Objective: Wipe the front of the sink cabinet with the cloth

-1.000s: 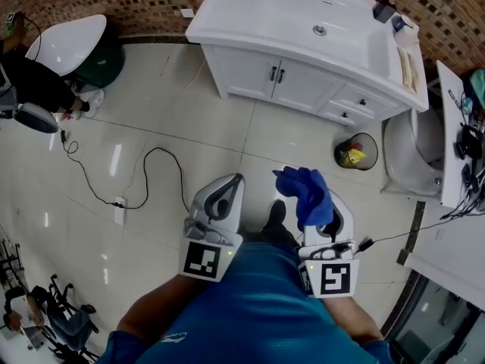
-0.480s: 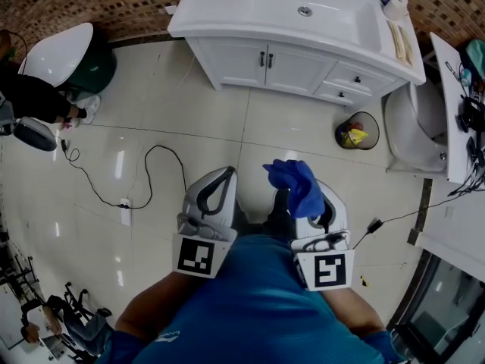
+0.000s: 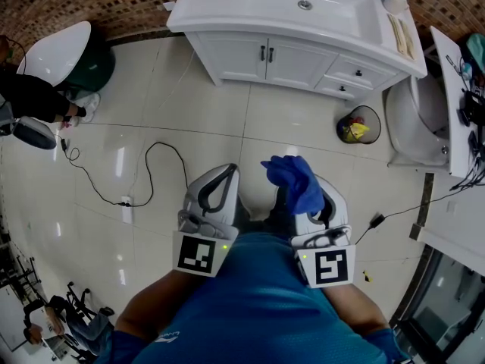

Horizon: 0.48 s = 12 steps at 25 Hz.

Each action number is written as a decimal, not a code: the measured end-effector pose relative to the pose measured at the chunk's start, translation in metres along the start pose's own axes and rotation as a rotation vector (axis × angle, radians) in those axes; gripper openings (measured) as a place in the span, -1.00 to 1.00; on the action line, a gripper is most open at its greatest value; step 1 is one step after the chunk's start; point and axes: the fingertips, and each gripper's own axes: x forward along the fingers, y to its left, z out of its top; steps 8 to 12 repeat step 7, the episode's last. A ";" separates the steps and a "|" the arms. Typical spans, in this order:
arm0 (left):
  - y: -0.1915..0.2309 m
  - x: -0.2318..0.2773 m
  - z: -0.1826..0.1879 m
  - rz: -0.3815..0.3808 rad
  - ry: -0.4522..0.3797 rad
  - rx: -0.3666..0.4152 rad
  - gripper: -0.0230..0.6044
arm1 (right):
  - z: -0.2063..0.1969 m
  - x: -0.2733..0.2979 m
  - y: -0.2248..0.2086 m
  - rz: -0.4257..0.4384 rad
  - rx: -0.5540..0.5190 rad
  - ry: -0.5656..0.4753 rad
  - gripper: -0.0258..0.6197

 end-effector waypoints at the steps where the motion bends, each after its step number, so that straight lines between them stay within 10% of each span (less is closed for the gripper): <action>1: 0.000 0.000 0.000 -0.002 0.000 0.003 -0.92 | 0.000 0.000 0.000 0.001 0.000 0.002 -0.73; 12: 0.000 0.003 0.002 -0.009 -0.004 0.000 -0.92 | -0.001 0.001 -0.002 -0.004 -0.004 0.015 -0.73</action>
